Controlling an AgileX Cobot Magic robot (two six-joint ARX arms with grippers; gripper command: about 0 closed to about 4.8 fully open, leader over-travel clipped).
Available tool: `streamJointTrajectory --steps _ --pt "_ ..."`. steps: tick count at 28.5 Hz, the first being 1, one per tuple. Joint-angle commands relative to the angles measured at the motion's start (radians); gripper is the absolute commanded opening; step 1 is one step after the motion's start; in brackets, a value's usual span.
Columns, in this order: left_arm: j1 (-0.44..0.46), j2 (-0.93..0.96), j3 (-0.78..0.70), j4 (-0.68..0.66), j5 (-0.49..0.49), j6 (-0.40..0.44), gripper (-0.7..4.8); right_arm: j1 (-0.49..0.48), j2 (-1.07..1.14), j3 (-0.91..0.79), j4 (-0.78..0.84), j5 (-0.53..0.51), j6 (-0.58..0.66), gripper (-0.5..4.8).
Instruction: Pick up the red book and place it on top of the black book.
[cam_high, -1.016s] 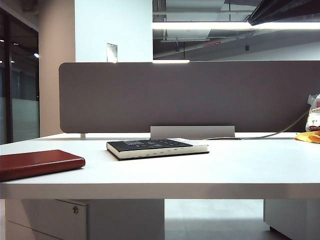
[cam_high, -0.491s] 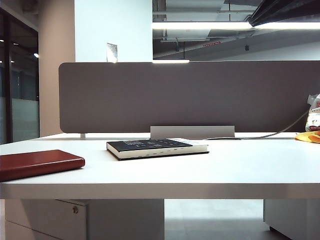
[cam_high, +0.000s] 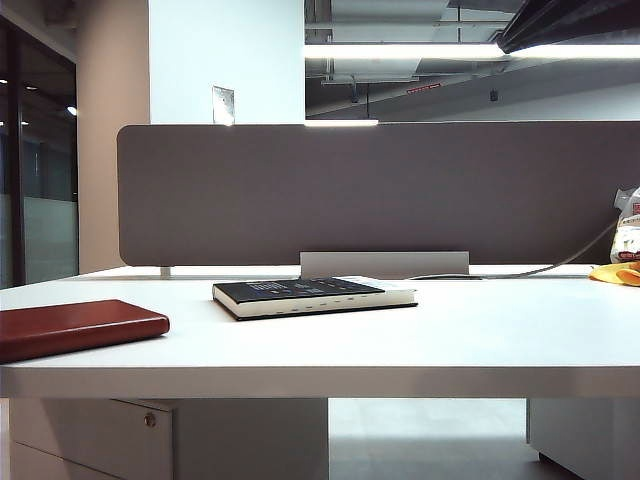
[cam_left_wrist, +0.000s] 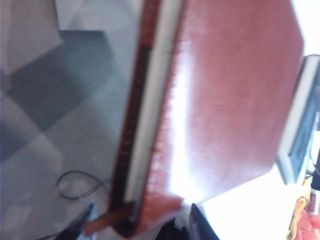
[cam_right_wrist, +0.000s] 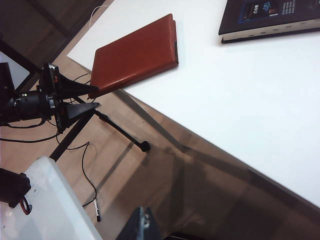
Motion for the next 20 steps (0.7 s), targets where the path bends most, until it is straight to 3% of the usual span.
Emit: streamJointTrajectory --steps 1,12,15,20 --pt "0.002 0.053 0.002 0.053 0.007 0.023 2.40 0.001 -0.002 0.004 0.010 -0.006 -0.006 -0.01" --pt "0.002 0.157 0.002 0.164 0.039 0.060 2.49 0.001 -0.002 0.004 -0.009 -0.006 -0.006 -0.01" --pt "0.002 0.157 0.002 0.193 0.083 0.060 3.09 0.001 -0.002 0.004 -0.010 -0.006 -0.006 -0.01" --pt "0.002 0.157 0.003 0.223 0.105 0.059 3.13 0.001 -0.002 0.004 -0.010 -0.005 -0.006 -0.01"
